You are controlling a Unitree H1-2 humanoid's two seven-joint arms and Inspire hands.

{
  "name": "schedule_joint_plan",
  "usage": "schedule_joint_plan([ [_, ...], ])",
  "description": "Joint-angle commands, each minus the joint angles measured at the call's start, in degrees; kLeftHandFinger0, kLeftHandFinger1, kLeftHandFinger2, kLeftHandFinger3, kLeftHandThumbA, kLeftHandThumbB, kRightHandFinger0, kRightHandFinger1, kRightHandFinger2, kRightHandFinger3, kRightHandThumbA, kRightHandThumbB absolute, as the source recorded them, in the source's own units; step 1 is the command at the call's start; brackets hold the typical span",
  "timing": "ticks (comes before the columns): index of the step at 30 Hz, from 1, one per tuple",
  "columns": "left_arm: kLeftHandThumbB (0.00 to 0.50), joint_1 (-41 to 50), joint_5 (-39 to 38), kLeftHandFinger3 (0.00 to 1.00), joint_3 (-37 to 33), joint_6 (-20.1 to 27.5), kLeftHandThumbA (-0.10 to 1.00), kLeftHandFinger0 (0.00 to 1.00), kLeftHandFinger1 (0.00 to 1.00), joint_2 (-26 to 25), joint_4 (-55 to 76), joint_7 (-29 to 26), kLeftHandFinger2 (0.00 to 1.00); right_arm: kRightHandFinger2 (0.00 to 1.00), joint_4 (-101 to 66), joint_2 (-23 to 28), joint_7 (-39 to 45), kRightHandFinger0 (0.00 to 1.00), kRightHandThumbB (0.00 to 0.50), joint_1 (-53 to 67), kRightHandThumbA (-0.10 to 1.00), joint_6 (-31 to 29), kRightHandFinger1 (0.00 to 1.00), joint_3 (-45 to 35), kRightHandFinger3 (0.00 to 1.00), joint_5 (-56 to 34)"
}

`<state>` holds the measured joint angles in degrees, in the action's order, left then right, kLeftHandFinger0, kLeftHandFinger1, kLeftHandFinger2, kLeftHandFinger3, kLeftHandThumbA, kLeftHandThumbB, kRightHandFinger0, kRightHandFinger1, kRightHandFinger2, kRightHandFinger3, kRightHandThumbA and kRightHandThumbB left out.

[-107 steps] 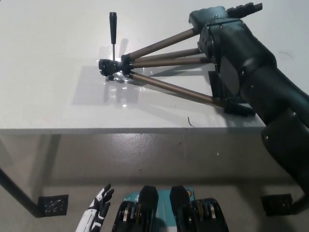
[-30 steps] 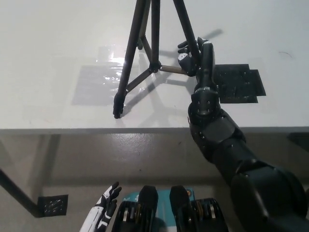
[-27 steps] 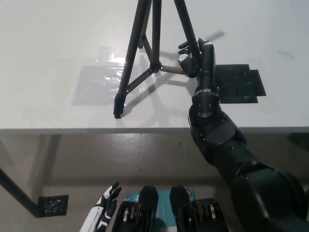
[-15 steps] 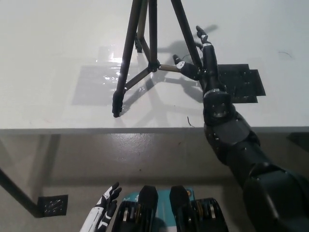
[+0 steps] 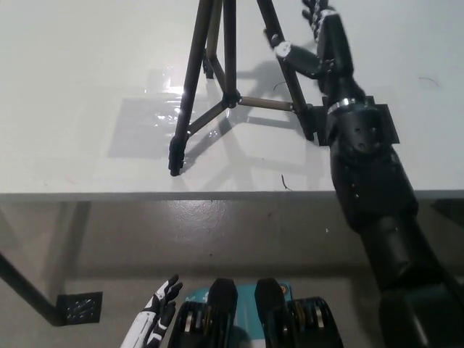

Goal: A tripod lies near the right hand side of the table and the robot grab a leg of the tripod using its right hand and put it up right.

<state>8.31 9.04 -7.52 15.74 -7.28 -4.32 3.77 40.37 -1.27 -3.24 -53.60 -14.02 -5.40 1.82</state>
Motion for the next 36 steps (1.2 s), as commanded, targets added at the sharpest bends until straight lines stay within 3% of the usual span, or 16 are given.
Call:
schedule_joint_plan([
  [1,0.358,-0.5,1.1,1.0,-0.2,2.7,1.0,1.0,1.0,-0.4,1.0,-0.2,1.0,1.0,-54.9,4.6,9.2,1.0,0.5,9.3,0.79,17.1,1.0,3.3,1.0,-18.1],
  [3,0.367,0.0,0.9,1.0,-0.3,2.7,1.0,1.0,1.0,-0.6,1.1,0.0,1.0,1.0,-64.1,6.0,9.0,1.0,0.5,15.7,0.9,14.5,1.0,5.6,1.0,-12.1],
  [4,0.374,0.2,0.8,1.0,-0.4,2.6,1.0,1.0,1.0,-0.6,1.4,0.2,1.0,1.0,-68.6,5.3,8.3,1.0,0.5,20.0,1.0,11.2,1.0,6.1,1.0,-3.6],
  [7,0.389,0.1,0.5,1.0,-0.5,2.4,1.0,1.0,1.0,-0.5,1.2,0.4,1.0,1.0,-76.5,1.4,7.2,1.0,0.5,31.8,1.0,3.1,1.0,8.5,1.0,4.6],
  [9,0.391,-0.1,0.8,1.0,-0.5,2.3,1.0,1.0,1.0,-0.6,1.0,0.4,1.0,1.0,-78.4,0.7,7.2,1.0,0.5,40.3,0.96,-4.1,1.0,10.8,1.0,4.2],
  [12,0.377,-0.4,0.2,1.0,-0.5,2.3,1.0,1.0,1.0,-0.5,0.6,0.6,1.0,1.0,-78.4,0.7,6.1,1.0,0.486,51.6,1.0,-12.7,1.0,14.6,1.0,7.6],
  [13,0.376,-0.6,0.0,1.0,-0.5,2.6,1.0,1.0,1.0,-0.4,0.2,0.6,1.0,1.0,-78.5,1.8,5.2,1.0,0.493,54.4,0.97,-12.9,1.0,17.1,1.0,6.1],
  [15,0.383,-0.5,0.0,1.0,-0.6,2.3,1.0,1.0,1.0,-0.4,0.2,0.7,1.0,1.0,-77.2,4.6,0.7,1.0,0.499,62.1,1.0,-12.9,1.0,20.9,1.0,12.4],
  [17,0.386,-0.4,0.1,1.0,-0.7,3.0,1.0,1.0,1.0,-0.1,-0.5,0.4,1.0,1.0,-75.4,5.6,-0.8,1.0,0.422,66.6,1.0,-12.9,1.0,22.2,1.0,11.2],
  [18,0.388,-0.4,0.3,1.0,-0.7,3.4,1.0,1.0,1.0,-0.2,-0.7,0.3,1.0,1.0,-73.3,6.5,-1.6,1.0,0.412,67.9,1.0,-12.9,1.0,22.4,1.0,10.8],
  [19,0.389,-0.3,0.4,1.0,-0.7,3.7,1.0,1.0,1.0,-0.2,-0.8,0.3,1.0,1.0,-71.9,6.6,-1.1,1.0,0.414,68.8,1.0,-12.9,1.0,22.2,1.0,9.2],
  [22,0.409,-0.5,0.1,1.0,-0.6,4.0,1.0,1.0,1.0,-0.2,-1.2,0.3,1.0,1.0,-64.3,6.0,3.0,1.0,0.491,70.3,1.0,-12.9,1.0,20.1,1.0,2.8],
  [25,0.389,-0.9,0.3,1.0,-0.6,4.2,1.0,1.0,1.0,0.1,-1.7,0.0,1.0,1.0,-57.5,6.8,2.0,1.0,0.434,69.0,1.0,-12.9,1.0,21.1,1.0,3.7],
  [30,0.399,-0.1,0.0,1.0,-0.6,4.8,1.0,1.0,1.0,0.5,-2.0,-0.3,1.0,1.0,-43.0,5.5,0.7,1.0,0.499,65.2,1.0,-12.9,1.0,20.5,1.0,2.6],
  [35,0.383,0.0,0.1,1.0,-0.2,6.3,1.0,1.0,1.0,0.4,-2.7,-0.5,1.0,1.0,-32.7,5.1,0.7,1.0,0.482,62.2,1.0,-12.9,1.0,19.9,1.0,2.3],
  [36,0.385,-0.1,-0.1,1.0,-0.1,6.0,1.0,1.0,1.0,0.5,-2.6,-0.5,1.0,1.0,-32.6,5.2,1.1,1.0,0.499,62.1,1.0,-12.9,1.0,19.8,1.0,2.0],
])
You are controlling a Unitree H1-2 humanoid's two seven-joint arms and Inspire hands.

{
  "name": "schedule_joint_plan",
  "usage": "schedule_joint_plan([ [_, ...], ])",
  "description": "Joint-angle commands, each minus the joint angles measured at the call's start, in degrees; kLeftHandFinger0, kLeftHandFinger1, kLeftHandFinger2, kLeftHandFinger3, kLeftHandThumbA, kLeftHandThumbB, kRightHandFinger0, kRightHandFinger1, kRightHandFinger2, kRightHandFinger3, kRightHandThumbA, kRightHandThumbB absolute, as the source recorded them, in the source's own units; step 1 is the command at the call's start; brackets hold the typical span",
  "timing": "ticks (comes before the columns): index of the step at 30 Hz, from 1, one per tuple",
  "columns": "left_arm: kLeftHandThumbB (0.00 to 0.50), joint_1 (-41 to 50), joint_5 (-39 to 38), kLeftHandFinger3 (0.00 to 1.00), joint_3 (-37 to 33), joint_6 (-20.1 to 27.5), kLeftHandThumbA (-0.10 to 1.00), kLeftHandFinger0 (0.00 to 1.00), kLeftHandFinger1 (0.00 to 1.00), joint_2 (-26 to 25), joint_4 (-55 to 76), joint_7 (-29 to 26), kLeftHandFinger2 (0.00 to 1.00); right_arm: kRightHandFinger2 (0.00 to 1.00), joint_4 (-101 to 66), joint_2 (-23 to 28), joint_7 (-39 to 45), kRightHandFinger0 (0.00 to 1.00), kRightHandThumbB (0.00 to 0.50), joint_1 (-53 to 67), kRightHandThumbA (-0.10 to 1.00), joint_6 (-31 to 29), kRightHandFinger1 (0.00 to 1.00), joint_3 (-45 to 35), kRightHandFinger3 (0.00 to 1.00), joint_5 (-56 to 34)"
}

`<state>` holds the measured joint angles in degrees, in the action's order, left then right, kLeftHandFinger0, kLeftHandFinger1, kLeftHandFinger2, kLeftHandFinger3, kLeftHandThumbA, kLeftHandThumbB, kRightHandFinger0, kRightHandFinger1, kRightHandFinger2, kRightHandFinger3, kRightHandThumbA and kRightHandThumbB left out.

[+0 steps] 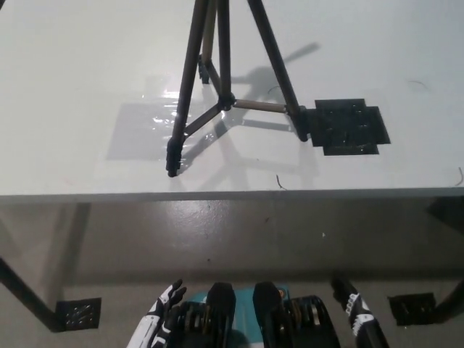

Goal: A tripod lies near the right hand side of the table and the robot grab a leg of the tripod using its right hand and put it up right.

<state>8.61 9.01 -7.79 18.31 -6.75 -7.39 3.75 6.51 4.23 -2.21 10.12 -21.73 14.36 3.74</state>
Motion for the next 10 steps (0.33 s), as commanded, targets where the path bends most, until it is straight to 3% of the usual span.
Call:
schedule_joint_plan([
  [1,0.376,-0.7,0.0,1.0,0.2,3.6,1.0,1.0,1.0,0.1,0.3,-0.6,1.0,1.0,1.5,-0.1,0.2,1.0,0.5,-2.0,1.0,-5.2,1.0,-0.1,1.0,0.1],
  [10,0.411,-0.4,0.7,1.0,0.3,2.7,1.0,1.0,1.0,0.3,0.6,-0.9,1.0,1.0,2.4,0.3,-1.0,1.0,0.5,-2.4,1.0,-5.2,1.0,-0.2,1.0,1.5],
])
